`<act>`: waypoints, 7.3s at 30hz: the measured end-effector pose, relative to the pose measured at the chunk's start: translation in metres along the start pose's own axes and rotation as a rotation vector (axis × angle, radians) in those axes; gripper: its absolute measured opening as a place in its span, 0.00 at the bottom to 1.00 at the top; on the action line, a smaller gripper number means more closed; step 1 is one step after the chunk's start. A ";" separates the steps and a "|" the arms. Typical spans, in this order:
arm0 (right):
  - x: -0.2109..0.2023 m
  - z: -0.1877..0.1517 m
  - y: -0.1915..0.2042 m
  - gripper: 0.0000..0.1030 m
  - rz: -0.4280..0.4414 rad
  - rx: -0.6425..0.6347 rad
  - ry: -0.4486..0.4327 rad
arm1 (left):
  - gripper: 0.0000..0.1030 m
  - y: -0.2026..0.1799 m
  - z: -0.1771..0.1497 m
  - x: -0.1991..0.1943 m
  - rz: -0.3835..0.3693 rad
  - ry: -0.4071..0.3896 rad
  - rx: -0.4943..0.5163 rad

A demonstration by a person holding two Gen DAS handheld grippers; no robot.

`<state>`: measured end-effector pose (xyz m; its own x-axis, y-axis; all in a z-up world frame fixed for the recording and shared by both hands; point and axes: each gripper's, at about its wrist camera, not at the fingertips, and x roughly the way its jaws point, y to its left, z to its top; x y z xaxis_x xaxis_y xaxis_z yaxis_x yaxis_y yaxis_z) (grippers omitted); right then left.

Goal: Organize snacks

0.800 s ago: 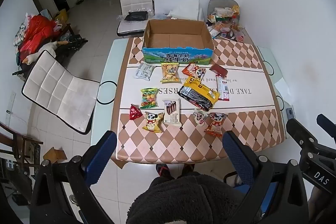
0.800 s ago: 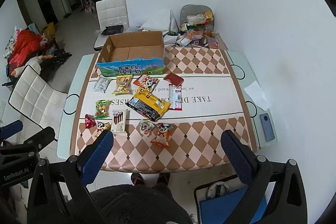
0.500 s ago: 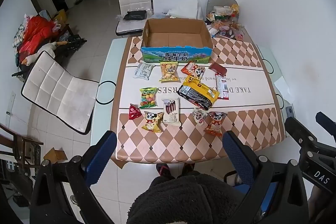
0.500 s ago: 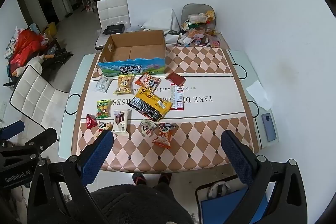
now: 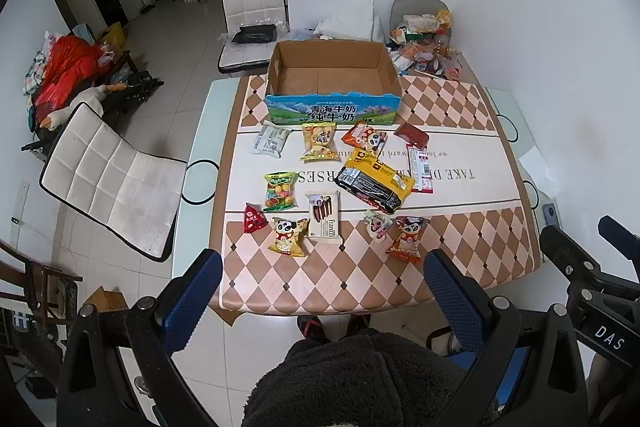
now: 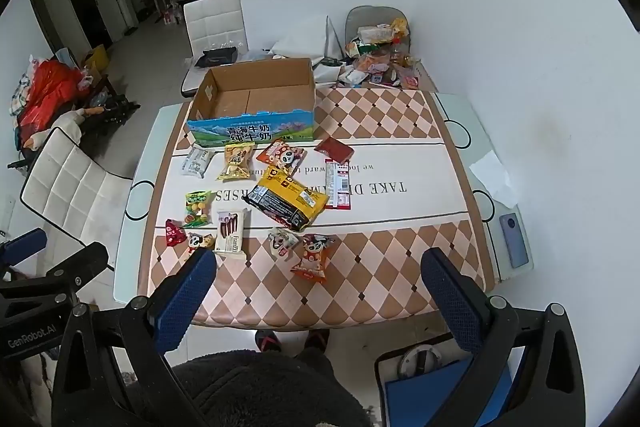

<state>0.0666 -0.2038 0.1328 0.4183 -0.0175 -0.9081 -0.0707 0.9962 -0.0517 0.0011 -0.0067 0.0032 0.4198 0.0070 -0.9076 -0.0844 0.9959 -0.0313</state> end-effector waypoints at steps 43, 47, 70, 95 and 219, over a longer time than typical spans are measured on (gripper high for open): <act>-0.005 0.002 0.001 1.00 0.002 0.008 -0.016 | 1.00 -0.004 0.009 -0.009 -0.003 -0.012 0.005; -0.005 0.002 0.000 1.00 0.004 0.008 -0.014 | 1.00 -0.005 0.010 -0.010 -0.001 -0.014 0.005; -0.008 0.009 0.003 1.00 0.007 0.011 -0.016 | 1.00 -0.007 0.017 -0.013 -0.006 -0.015 0.004; 0.260 0.071 0.052 1.00 0.061 -0.340 0.296 | 1.00 0.043 0.045 0.200 0.161 0.204 -0.122; 0.698 0.292 0.108 0.87 0.168 0.129 0.593 | 0.56 0.052 0.401 0.581 -0.180 0.660 -0.093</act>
<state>0.6152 -0.0835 -0.3851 -0.1652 0.1324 -0.9773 0.0338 0.9911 0.1286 0.6030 0.0854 -0.3582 -0.2015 -0.2433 -0.9488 -0.1542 0.9645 -0.2146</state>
